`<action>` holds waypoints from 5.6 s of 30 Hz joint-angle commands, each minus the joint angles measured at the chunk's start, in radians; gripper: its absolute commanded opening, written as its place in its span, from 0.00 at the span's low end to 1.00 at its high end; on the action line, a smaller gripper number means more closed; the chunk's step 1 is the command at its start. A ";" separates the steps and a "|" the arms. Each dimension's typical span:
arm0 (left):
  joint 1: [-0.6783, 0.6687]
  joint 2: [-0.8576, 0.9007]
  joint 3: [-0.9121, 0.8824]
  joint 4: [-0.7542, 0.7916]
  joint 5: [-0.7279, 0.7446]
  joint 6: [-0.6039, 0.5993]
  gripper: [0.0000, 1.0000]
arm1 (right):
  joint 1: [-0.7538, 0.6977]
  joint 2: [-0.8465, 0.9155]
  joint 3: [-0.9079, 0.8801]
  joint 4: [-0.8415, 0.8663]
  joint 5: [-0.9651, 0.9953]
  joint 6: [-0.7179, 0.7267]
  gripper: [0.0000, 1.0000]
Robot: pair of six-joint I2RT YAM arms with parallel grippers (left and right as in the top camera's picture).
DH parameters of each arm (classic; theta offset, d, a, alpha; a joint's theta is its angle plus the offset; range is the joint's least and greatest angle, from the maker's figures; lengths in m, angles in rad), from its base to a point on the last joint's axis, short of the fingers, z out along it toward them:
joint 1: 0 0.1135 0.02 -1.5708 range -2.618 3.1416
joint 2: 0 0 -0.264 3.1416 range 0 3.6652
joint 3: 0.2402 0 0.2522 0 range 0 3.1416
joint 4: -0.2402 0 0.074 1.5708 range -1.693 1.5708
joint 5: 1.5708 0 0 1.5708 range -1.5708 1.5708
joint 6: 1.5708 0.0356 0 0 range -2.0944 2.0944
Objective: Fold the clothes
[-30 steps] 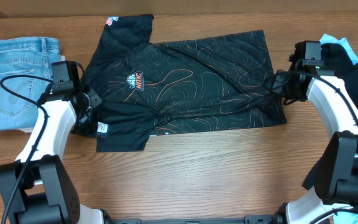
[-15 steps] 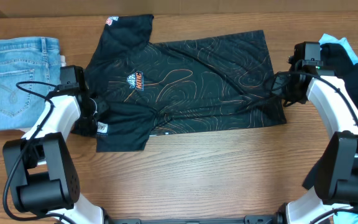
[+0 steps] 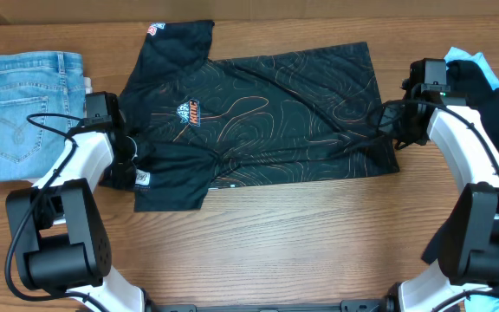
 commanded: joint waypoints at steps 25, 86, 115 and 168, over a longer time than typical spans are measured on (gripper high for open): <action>0.034 -0.081 0.060 0.064 0.024 0.011 0.04 | -0.004 0.000 -0.004 0.121 -0.006 -0.004 0.04; -0.003 -0.081 0.051 -0.203 0.127 0.059 0.39 | -0.004 0.001 -0.059 -0.114 0.002 0.140 0.70; -0.015 -0.081 0.048 -0.268 0.045 0.063 0.40 | -0.004 0.001 -0.267 0.085 -0.005 0.175 0.04; -0.019 0.076 -0.019 -0.302 -0.264 0.044 0.30 | -0.004 0.001 -0.267 -0.202 0.201 0.364 0.04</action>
